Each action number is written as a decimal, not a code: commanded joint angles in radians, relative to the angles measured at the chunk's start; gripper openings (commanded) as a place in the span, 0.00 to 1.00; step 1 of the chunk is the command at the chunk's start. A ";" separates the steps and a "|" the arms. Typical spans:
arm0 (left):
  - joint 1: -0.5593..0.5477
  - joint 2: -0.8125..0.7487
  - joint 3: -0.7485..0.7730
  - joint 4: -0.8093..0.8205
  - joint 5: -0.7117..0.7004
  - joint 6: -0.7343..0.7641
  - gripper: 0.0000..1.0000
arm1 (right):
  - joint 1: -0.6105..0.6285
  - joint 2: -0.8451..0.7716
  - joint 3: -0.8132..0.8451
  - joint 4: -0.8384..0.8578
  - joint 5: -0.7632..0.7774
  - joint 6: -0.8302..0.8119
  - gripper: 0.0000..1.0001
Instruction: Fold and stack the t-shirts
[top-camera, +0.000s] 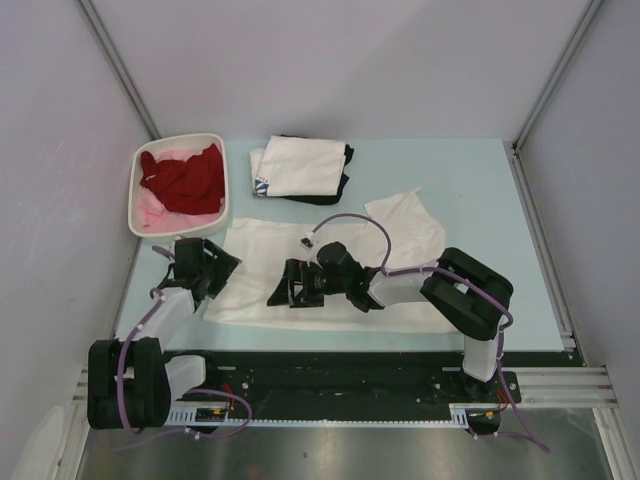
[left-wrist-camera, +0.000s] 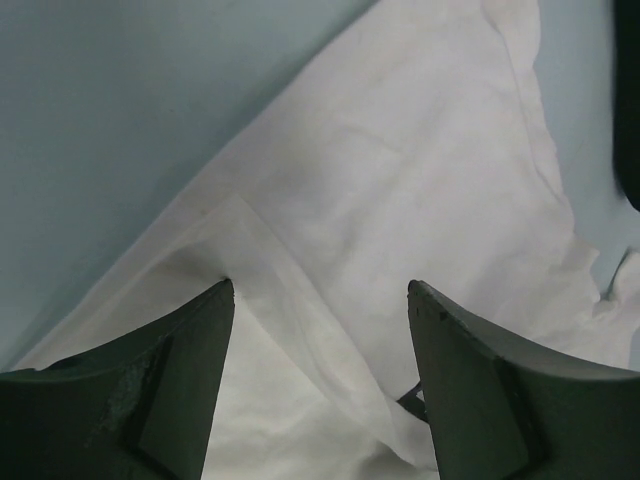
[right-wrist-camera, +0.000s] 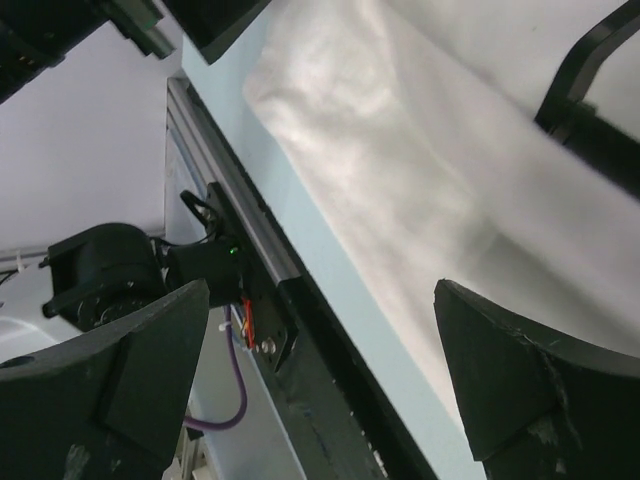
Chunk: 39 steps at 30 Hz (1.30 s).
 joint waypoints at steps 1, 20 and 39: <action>0.055 -0.004 0.036 0.043 -0.015 0.000 0.75 | -0.023 0.053 0.054 0.081 0.012 -0.002 1.00; 0.076 -0.289 -0.022 -0.081 0.010 0.040 0.75 | -0.247 0.121 0.237 0.069 0.127 -0.178 1.00; -0.002 -0.317 0.051 -0.365 0.175 0.196 0.75 | -0.507 -0.620 -0.078 -0.882 0.524 -0.372 1.00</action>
